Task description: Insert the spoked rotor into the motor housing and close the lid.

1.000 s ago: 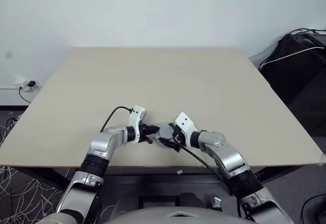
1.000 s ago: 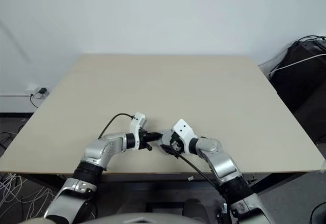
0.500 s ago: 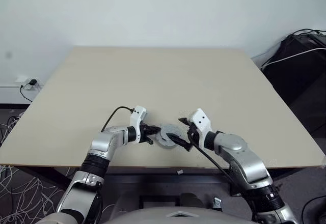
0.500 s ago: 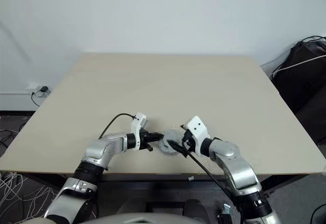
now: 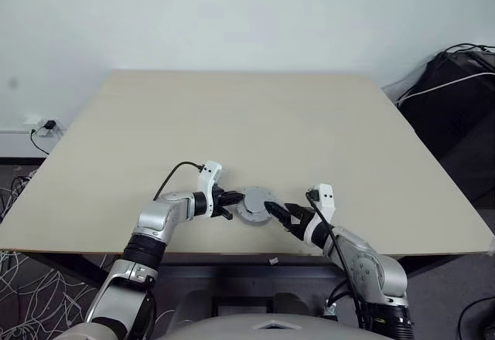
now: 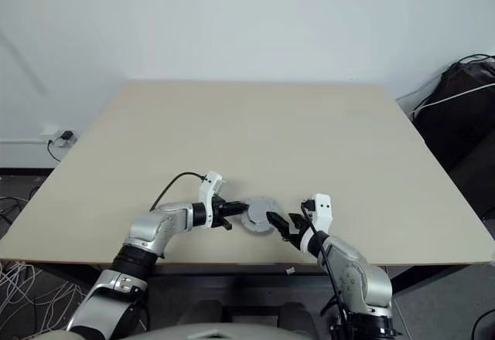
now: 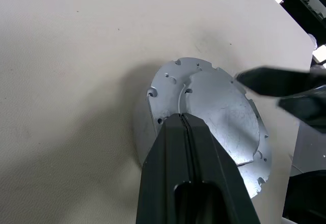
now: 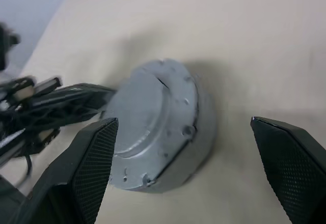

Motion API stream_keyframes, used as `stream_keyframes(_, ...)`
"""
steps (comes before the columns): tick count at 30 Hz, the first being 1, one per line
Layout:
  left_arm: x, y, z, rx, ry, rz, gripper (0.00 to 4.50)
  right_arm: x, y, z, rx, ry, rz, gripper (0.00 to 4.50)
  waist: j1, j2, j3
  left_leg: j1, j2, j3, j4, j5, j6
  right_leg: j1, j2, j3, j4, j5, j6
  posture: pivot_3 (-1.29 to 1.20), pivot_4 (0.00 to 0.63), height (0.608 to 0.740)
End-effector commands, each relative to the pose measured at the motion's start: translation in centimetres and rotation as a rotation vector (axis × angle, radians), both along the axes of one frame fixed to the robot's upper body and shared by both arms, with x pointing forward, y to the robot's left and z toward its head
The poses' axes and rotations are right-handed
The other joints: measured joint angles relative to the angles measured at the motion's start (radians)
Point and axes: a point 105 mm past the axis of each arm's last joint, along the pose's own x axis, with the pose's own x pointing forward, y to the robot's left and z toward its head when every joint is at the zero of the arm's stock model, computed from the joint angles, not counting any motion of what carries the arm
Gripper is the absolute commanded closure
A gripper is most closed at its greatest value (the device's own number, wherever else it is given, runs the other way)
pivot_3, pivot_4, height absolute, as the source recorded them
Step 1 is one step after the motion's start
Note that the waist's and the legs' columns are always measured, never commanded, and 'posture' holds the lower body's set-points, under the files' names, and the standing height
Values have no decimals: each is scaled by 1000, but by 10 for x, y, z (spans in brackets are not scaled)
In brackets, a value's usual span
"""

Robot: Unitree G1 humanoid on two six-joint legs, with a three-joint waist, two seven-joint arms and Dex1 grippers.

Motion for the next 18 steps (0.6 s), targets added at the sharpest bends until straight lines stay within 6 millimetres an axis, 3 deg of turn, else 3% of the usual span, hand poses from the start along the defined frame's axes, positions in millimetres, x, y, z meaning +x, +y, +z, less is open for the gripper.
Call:
stream_keyframes(1, -8, -9, -4, 11, 19, -46, 4500, 7, 2, 1, 76, 38, -37, 39, -1, 1, 0, 0, 0, 0, 0, 0, 0, 0, 0, 0, 0, 0, 0, 0, 0, 740)
stream_keyframes(10, -10, -7, -6, 16, 22, -37, 4500, 8, 13, 5, 316, 122, -42, 39, -7, 3, -2, 0, 0, 0, 0, 0, 0, 0, 0, 0, 0, 0, 1, 0, 0, 740)
stream_keyframes(18, -11, -6, -6, 16, 25, -35, 4500, -6, 29, 19, 455, 161, 68, 39, -12, 4, -2, -1, 0, 1, -1, 0, 0, -1, 0, 0, 0, 0, 0, 0, 0, 740)
